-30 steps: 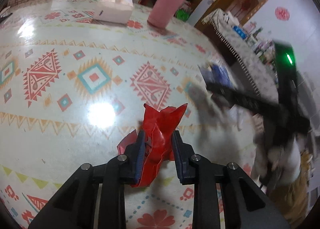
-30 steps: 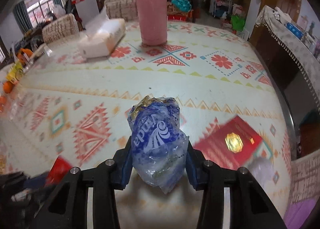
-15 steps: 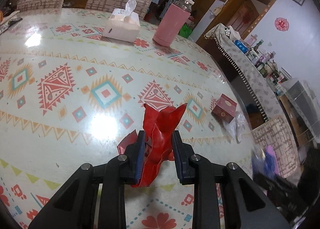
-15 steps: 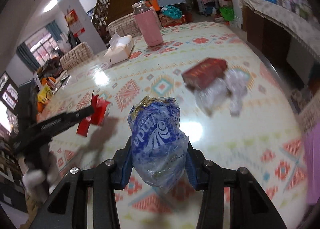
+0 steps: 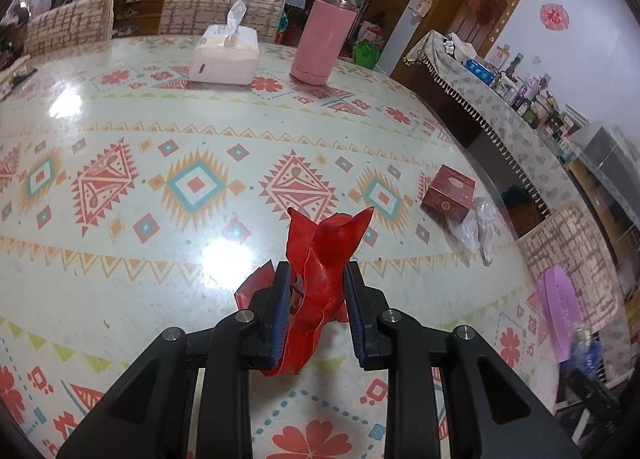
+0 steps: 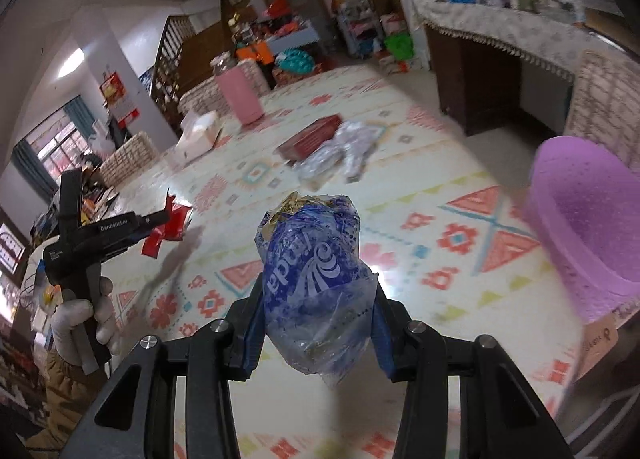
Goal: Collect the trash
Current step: 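Carry the red wrapper and blue bag over the pink wastebasket, then open both grippers over the wastebasket to drop the wrapper and bag, then move both open tools back toward the remaining items on the table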
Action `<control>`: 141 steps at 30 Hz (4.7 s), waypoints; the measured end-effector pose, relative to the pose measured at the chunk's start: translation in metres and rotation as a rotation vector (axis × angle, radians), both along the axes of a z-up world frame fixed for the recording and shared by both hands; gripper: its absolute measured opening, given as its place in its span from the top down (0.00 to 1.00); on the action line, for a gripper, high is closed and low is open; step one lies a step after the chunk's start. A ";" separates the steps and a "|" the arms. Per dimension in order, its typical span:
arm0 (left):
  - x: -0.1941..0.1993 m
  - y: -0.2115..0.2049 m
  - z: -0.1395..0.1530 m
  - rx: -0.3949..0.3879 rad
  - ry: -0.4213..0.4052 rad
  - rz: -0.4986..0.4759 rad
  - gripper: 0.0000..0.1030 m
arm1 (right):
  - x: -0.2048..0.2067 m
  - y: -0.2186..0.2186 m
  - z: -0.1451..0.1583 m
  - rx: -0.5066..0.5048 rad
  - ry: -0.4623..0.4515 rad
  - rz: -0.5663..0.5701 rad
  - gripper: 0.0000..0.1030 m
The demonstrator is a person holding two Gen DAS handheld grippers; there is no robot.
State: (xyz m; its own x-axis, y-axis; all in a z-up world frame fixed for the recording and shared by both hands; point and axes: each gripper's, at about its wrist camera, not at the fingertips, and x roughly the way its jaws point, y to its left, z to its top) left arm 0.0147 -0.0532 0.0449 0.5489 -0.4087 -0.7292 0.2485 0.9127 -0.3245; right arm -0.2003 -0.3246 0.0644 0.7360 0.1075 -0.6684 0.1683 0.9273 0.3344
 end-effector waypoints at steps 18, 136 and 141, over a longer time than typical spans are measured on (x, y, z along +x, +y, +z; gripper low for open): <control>-0.087 -0.077 0.055 0.229 -0.196 -0.095 0.76 | -0.036 -0.042 -0.007 -0.047 -0.063 -0.073 0.52; -0.105 -0.098 0.009 0.197 -0.066 -0.068 0.19 | 0.016 -0.084 -0.036 0.098 -0.116 -0.134 0.02; -0.098 -0.083 -0.003 0.214 -0.062 -0.012 0.19 | 0.031 -0.073 -0.033 0.075 -0.138 -0.136 0.02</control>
State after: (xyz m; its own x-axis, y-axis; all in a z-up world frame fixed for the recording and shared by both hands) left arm -0.0831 -0.1359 0.0421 0.5915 -0.2547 -0.7650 0.2732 0.9560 -0.1070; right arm -0.1691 -0.3973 0.0318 0.8313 0.0464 -0.5539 0.2382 0.8706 0.4304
